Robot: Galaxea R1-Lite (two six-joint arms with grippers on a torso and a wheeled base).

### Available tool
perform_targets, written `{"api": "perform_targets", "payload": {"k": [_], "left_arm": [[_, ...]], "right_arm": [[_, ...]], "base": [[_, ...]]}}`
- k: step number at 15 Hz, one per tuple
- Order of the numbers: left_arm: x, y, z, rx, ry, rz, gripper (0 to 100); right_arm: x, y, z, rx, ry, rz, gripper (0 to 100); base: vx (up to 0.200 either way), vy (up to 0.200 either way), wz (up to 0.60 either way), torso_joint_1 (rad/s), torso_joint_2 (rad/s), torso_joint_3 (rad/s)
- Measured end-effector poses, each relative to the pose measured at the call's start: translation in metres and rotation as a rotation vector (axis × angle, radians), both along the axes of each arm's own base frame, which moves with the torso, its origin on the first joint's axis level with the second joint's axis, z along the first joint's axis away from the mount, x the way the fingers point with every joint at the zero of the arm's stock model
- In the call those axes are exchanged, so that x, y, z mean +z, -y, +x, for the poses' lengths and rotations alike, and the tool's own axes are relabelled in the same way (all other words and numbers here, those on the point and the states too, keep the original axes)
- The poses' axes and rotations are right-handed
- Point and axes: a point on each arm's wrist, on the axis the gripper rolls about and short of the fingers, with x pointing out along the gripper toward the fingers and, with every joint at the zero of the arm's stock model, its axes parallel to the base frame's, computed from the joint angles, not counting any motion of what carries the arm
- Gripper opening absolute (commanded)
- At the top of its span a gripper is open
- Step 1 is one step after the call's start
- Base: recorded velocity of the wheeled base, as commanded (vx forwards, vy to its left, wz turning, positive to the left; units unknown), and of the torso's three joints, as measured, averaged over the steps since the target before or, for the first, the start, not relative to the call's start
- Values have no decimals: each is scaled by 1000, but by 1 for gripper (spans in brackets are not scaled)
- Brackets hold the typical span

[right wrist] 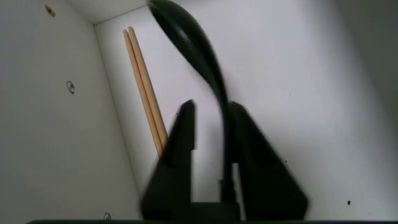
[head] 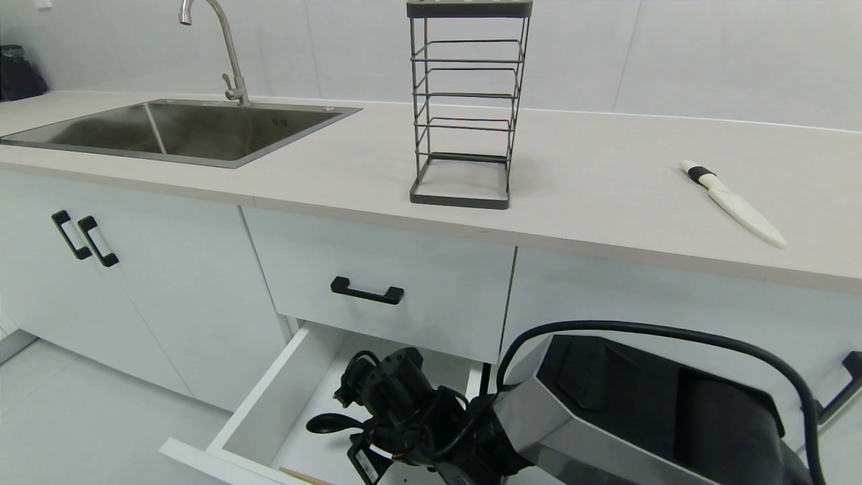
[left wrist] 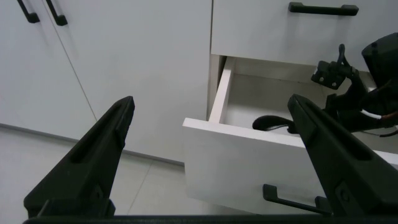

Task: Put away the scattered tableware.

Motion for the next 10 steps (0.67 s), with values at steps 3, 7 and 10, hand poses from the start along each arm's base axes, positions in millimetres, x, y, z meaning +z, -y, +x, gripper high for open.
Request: {"api": "perform_targets", "payload": {"k": [3,7,10], "left_arm": [[0,0,0,0,0,0,100],[0,0,0,0,0,0,100],[0,0,0,0,0,0,100]], "right_arm": [[1,-1,-1,2,0,1,100],[23,-3,-5,-14,38,25,100],[60,7,-21,-17,60,60,100]], "base": [[0,0,0,0,0,0],[0,0,0,0,0,0],[0,0,0,0,0,0]]}}
